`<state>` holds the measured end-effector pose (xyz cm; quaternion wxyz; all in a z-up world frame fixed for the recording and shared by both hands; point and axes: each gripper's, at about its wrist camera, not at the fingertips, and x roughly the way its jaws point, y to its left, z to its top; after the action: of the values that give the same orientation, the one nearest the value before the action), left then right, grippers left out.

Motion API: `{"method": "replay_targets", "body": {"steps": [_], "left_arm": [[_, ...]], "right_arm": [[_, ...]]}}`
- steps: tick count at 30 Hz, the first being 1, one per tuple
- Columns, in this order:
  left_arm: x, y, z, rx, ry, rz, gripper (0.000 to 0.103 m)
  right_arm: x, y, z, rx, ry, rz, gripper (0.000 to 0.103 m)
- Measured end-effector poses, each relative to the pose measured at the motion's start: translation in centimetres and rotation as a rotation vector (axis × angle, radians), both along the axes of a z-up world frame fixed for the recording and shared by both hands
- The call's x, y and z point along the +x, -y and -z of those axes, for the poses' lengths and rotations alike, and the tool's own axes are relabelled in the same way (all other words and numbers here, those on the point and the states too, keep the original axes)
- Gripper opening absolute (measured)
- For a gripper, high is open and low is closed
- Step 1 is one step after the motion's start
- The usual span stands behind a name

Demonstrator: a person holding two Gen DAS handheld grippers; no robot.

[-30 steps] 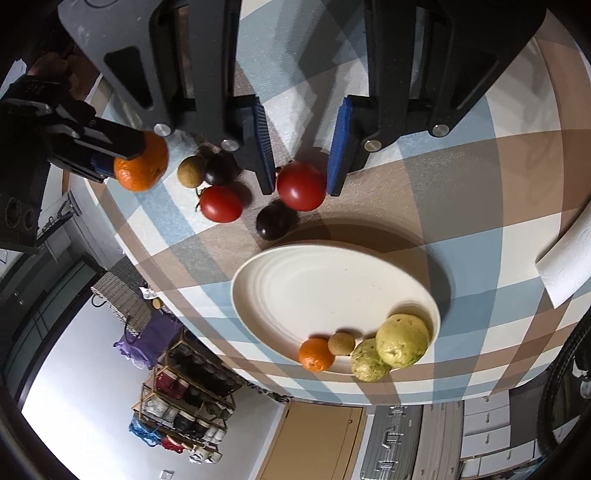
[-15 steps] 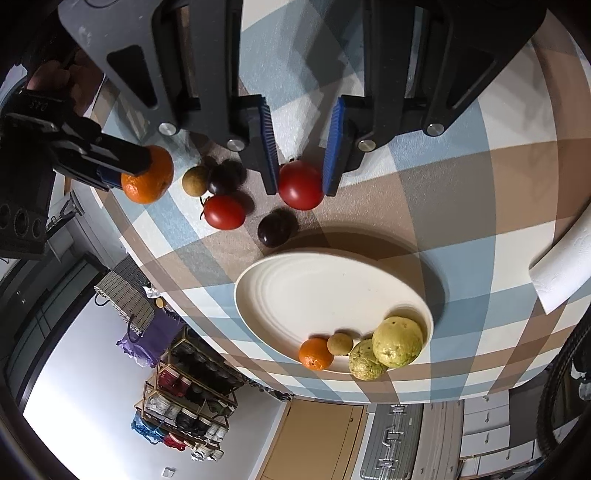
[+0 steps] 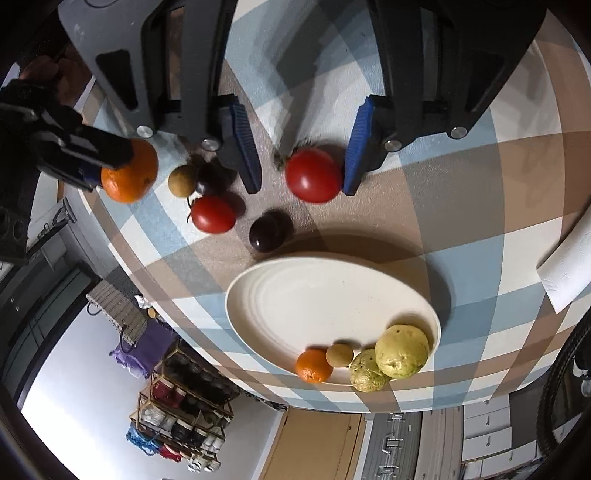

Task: Organize fruits
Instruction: 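Grasp the red tomato with the left tool while the right tool holds the orange, then carry the orange and tomato onto the cream plate and open both tools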

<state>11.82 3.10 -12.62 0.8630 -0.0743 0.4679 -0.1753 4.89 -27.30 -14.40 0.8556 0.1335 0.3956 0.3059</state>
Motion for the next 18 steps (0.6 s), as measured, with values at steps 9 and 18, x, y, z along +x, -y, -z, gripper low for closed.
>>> {"method": "replay_targets", "body": {"steps": [9, 18], "left_arm": [[0.3, -0.2, -0.5, -0.003, -0.027, 0.006, 0.025], [3.2, -1.5, -4.9, -0.048, -0.005, -0.016, 0.025]], "right_arm": [[0.2, 0.4, 0.0, -0.004, -0.002, 0.009, 0.041], [2.4, 0.8, -1.9, -0.005, 0.046, 0.003, 0.041]]}}
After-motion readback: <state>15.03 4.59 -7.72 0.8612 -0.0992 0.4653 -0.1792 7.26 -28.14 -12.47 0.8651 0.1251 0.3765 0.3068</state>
